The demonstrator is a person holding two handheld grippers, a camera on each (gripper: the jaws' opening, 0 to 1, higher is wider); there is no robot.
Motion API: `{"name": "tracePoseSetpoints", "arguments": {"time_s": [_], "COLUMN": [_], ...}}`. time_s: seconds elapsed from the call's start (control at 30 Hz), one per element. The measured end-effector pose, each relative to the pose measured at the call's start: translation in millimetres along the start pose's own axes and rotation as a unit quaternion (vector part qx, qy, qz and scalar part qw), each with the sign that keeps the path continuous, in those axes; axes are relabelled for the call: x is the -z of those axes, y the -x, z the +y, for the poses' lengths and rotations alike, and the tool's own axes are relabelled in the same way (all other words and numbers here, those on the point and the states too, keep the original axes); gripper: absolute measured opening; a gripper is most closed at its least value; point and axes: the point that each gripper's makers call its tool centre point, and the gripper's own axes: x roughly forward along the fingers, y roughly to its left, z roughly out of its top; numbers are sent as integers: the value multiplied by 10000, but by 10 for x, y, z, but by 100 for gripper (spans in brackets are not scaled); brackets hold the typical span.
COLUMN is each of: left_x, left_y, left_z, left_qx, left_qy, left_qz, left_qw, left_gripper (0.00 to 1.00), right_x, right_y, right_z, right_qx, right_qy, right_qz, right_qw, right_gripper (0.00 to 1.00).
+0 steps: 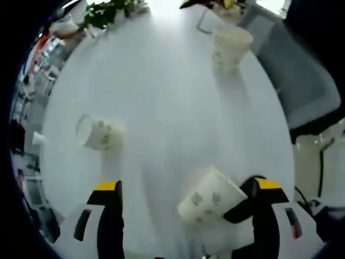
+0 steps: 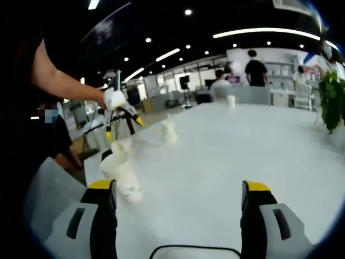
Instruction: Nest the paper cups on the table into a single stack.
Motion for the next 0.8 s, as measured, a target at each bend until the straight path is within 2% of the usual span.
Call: {"name": "tracePoseSetpoints", "arguments": {"time_s": [0.1, 0.27, 0.43, 0.57, 0.63, 0.67, 0.77, 0.8], "left_x": [-7, 95, 235, 252, 328, 394, 285, 279], "left_y": [29, 50, -16, -79, -107, -160, -211, -208], "left_z": [-70, -141, -199, -291, -328, -285, -234, -226], "left_qx": [54, 147, 277, 405, 470, 463, 400, 408], "left_qy": [-53, -299, -639, -916, -1142, -1194, -1066, -1056], "left_qz": [-39, 143, 366, 547, 820, 959, 678, 700], "left_qw": [10000, 9993, 9969, 9935, 9890, 9871, 9912, 9911], "left_gripper": [100, 99, 90, 81, 77, 74, 67, 65], "right_x": [-11, -16, -29, -21, -11, -5, 8, 7], "right_y": [14, 25, 17, 20, 28, 34, 53, 58], "right_z": [-7, -12, 19, 54, 70, 75, 70, 67], "right_qx": [8, 26, 8, -10, -15, -23, -17, -14], "right_qy": [18, 23, 46, 41, 55, 49, 54, 51], "right_qz": [-11, -9, -22, -22, -9, -5, 14, 13], "right_qw": [10000, 10000, 10000, 10000, 10000, 10000, 10000, 10000], "right_gripper": [95, 95, 95, 95, 95, 94, 94, 94]}}
